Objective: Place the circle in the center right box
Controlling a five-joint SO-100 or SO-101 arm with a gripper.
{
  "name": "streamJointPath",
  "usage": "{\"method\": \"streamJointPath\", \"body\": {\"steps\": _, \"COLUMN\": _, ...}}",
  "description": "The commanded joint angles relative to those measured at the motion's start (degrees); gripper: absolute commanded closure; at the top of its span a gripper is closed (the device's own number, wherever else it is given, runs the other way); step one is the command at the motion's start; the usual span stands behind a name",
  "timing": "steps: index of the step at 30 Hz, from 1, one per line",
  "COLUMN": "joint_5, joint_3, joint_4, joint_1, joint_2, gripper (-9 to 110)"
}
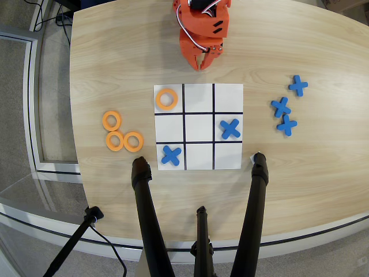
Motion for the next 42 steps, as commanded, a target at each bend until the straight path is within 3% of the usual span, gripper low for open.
{"method": "streamJointPath", "body": {"steps": 1, "joint_5": 2.02, "joint_3": -0.18, "joint_4": 0.97, "joint_1": -3.16, "joint_2": -1.76, "gripper": 102}}
{"method": "streamJointPath", "body": {"steps": 19, "joint_5": 1.41, "joint_3": -6.86, "joint_4": 1.85, "joint_1": -1.58, "joint_2": -6.59, "gripper": 99}}
{"method": "streamJointPath", "body": {"steps": 22, "joint_5": 1.41, "joint_3": -10.63, "joint_4": 0.0, "joint_1": -0.09, "joint_2": -12.04, "gripper": 97}}
{"method": "streamJointPath", "body": {"steps": 27, "joint_5": 0.53, "joint_3": -18.63, "joint_4": -5.27, "joint_1": 4.39, "joint_2": -23.99, "gripper": 86}}
{"method": "streamJointPath", "body": {"steps": 32, "joint_5": 0.26, "joint_3": -26.54, "joint_4": -14.59, "joint_1": 9.4, "joint_2": -38.32, "gripper": 86}}
{"method": "streamJointPath", "body": {"steps": 34, "joint_5": -0.44, "joint_3": -29.71, "joint_4": -18.54, "joint_1": 11.51, "joint_2": -44.21, "gripper": 80}}
{"method": "streamJointPath", "body": {"steps": 42, "joint_5": 1.49, "joint_3": -48.52, "joint_4": -23.12, "joint_1": 16.79, "joint_2": -65.3, "gripper": 79}}
